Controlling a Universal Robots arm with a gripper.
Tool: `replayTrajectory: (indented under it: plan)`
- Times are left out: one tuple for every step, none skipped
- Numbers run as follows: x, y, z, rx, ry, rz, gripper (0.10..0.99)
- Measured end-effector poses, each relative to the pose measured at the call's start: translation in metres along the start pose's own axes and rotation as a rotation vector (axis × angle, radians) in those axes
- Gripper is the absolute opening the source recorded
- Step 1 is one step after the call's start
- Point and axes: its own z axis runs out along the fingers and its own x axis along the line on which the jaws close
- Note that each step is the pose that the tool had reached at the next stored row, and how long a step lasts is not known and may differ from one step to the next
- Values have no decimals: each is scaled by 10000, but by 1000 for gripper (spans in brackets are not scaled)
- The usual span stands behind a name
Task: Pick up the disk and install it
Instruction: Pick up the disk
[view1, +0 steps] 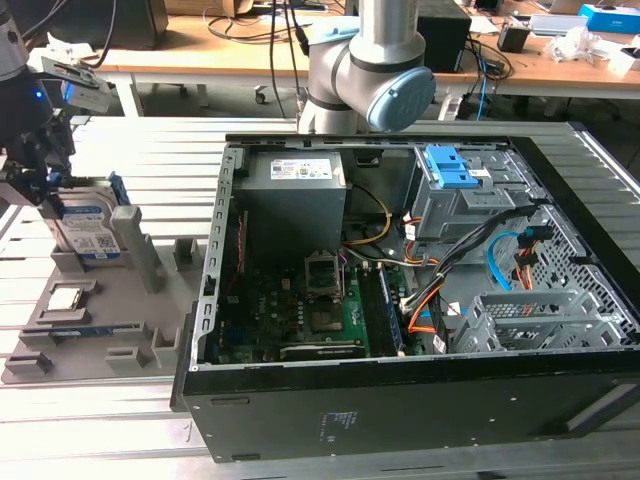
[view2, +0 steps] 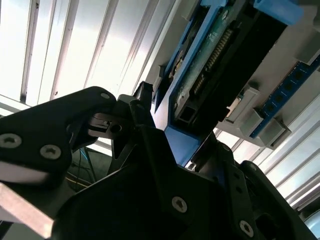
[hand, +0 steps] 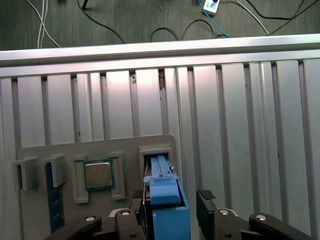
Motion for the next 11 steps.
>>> replayTrajectory:
  plan:
    - [13,0,0,0,6,-6,541]
    - [26,-2,0,0,8,-9,541]
    - [33,-2,0,0,9,-11,541]
    - [33,-2,0,0,10,-11,541]
    - [33,-2,0,1,10,-11,541]
    - [34,-1,-3,0,12,-11,541]
    - [34,-1,-17,1,36,-14,541]
    - [34,-1,-36,5,76,-15,541]
    - [34,-2,-39,7,89,-14,541]
    - [34,-1,-38,10,102,-13,541]
    - [34,-1,-39,9,111,-13,541]
